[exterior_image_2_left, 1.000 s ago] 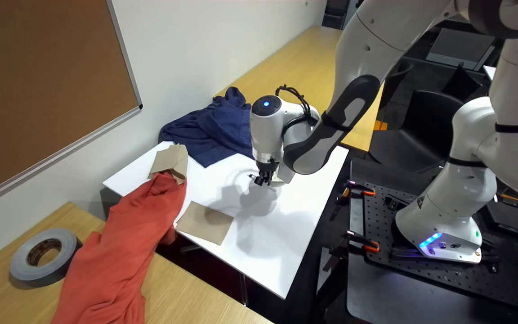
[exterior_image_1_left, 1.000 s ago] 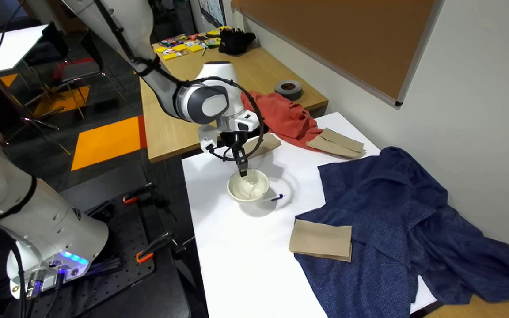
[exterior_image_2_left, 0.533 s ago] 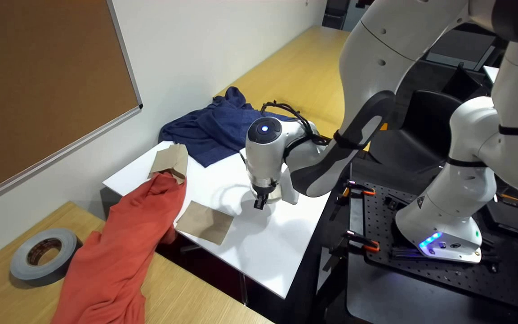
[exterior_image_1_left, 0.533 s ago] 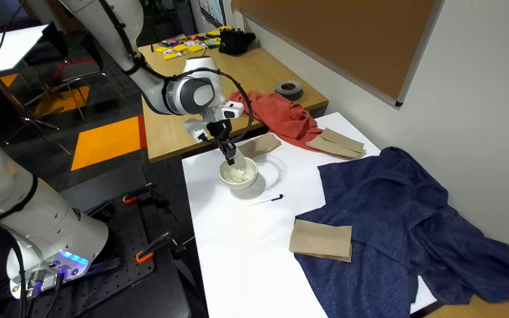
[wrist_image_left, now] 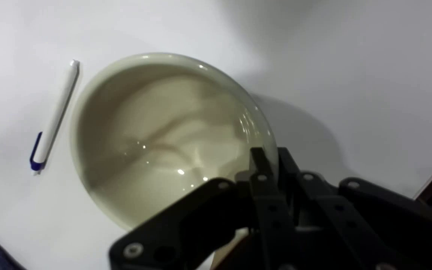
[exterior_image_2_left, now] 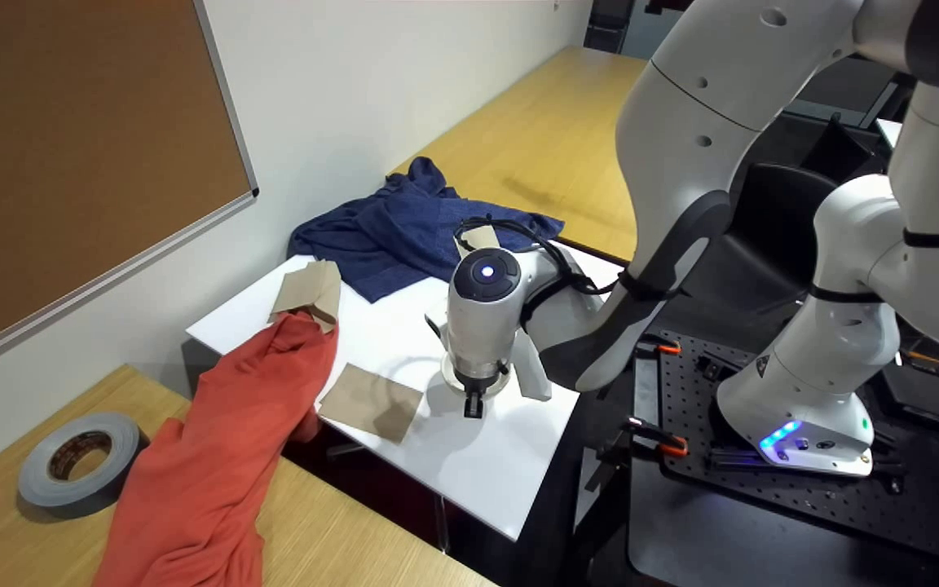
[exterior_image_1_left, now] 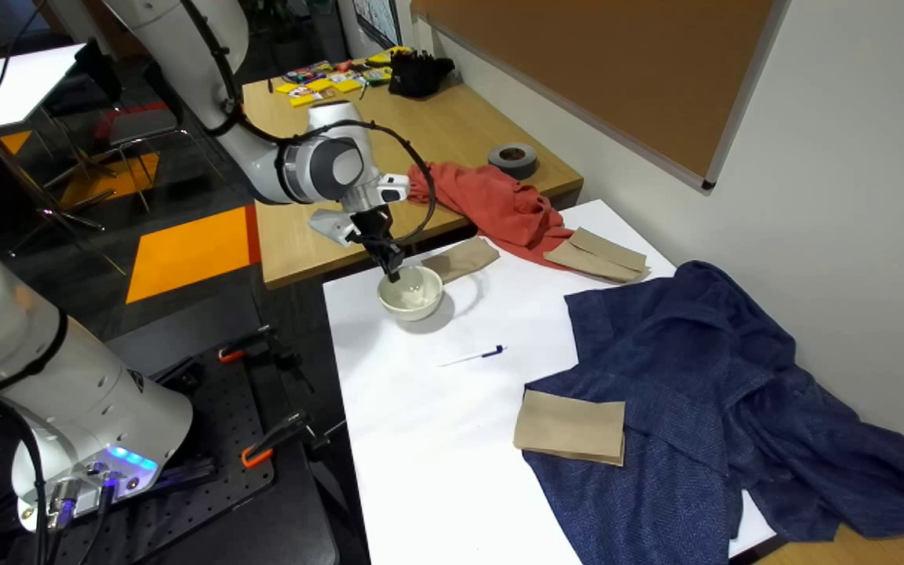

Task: Move the white bowl to the left

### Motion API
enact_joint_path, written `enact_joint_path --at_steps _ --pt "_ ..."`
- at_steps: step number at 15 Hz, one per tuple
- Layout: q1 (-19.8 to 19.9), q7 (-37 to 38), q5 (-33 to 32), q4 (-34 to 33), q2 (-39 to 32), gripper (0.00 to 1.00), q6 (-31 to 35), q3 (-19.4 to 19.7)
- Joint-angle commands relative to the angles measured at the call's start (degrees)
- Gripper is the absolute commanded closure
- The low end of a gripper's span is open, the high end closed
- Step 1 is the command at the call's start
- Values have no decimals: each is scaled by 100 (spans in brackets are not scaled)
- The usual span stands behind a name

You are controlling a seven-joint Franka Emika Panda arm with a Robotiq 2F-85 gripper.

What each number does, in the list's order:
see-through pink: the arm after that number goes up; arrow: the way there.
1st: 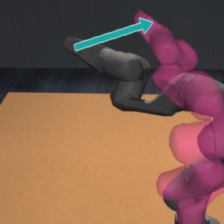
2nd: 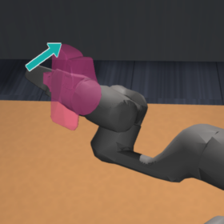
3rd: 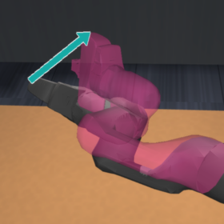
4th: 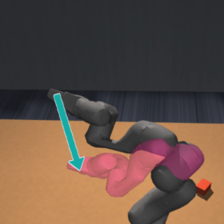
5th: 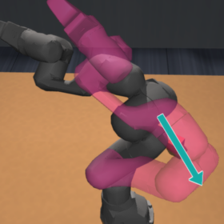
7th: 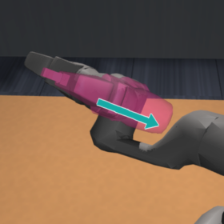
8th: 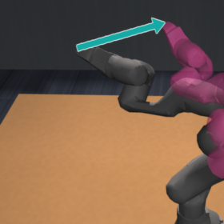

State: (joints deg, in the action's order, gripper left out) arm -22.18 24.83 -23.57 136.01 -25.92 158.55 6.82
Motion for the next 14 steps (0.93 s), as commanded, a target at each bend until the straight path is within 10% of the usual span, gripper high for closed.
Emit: enact_joint_path --at_steps 1,12,13,14 --pt "-12 -291 -46 -35 -121 98 220 -55" --pt "-673 -266 -221 -239 -595 98 698 488" --pt "-736 -248 -232 -228 -577 65 706 545" --pt "-793 -232 -243 -216 -560 63 720 600"
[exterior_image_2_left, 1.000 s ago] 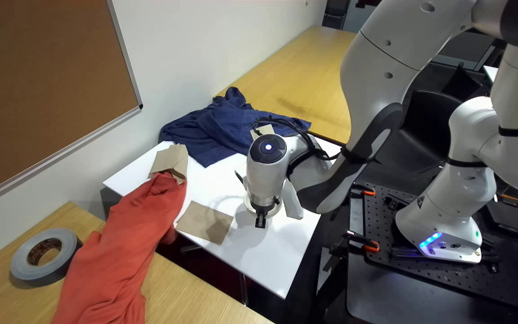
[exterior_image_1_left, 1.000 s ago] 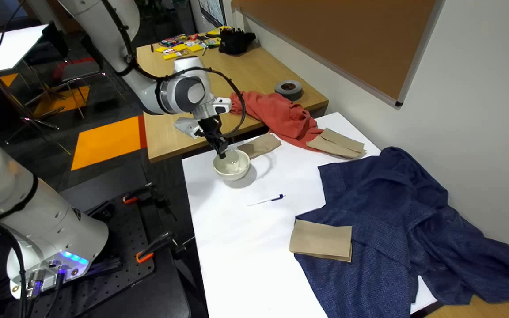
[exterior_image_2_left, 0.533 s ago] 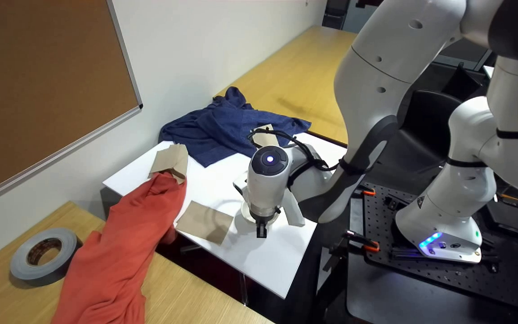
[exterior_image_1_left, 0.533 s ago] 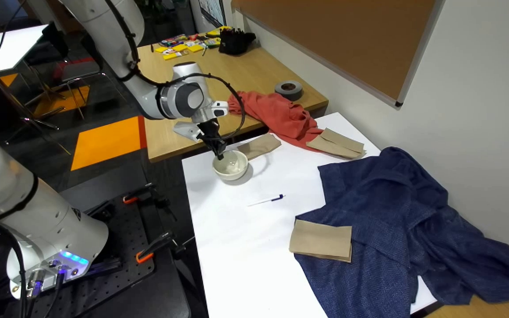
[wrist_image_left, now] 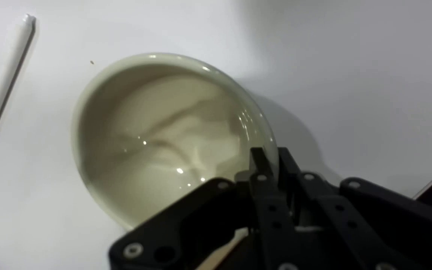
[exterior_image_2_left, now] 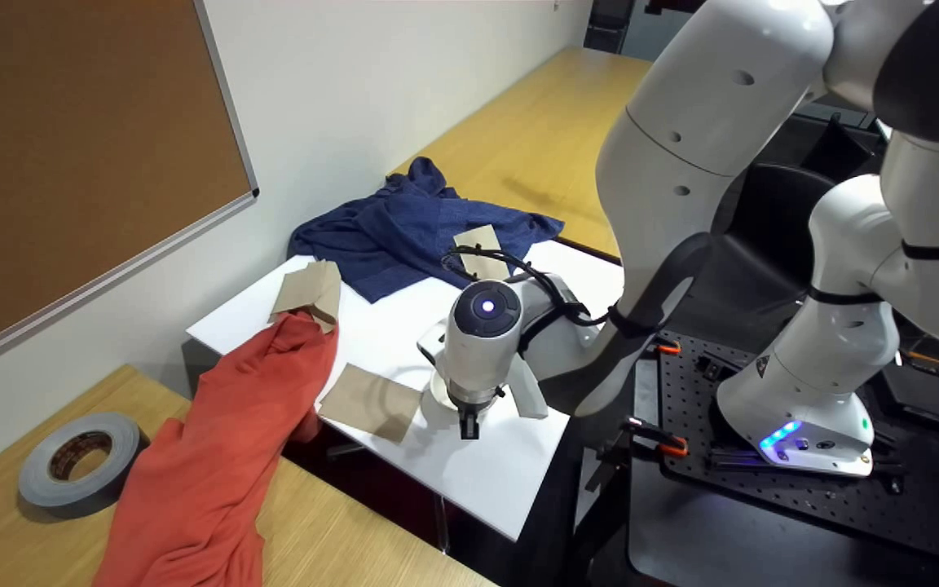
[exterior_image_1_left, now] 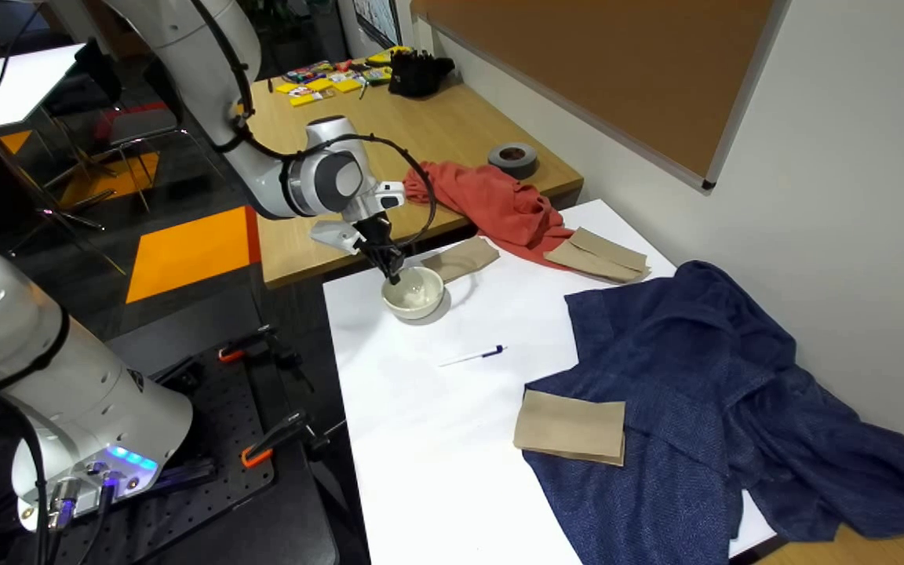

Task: Move the white bowl to the left

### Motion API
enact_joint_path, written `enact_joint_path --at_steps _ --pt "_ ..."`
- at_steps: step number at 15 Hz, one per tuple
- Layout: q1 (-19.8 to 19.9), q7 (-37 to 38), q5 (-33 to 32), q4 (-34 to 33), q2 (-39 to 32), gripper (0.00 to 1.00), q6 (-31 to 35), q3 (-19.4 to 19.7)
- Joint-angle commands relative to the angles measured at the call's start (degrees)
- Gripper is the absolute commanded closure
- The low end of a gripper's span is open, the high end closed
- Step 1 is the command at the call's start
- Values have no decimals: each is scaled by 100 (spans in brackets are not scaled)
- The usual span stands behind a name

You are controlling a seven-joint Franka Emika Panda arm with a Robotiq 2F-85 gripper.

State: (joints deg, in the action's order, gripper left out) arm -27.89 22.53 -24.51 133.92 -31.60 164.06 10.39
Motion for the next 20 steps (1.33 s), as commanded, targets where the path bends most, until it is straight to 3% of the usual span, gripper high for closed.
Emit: enact_joint_path --at_steps 1,7,9,16,17,20 --pt "-267 3 -153 18 48 57 181 289" --pt "-348 13 -87 342 635 12 118 426" --pt "-301 4 -77 471 906 0 16 391" --pt "-306 -4 -78 908 1724 0 -66 392" --pt "-263 4 -5 648 1325 0 75 339" --pt "-261 4 -4 671 1353 0 76 339"
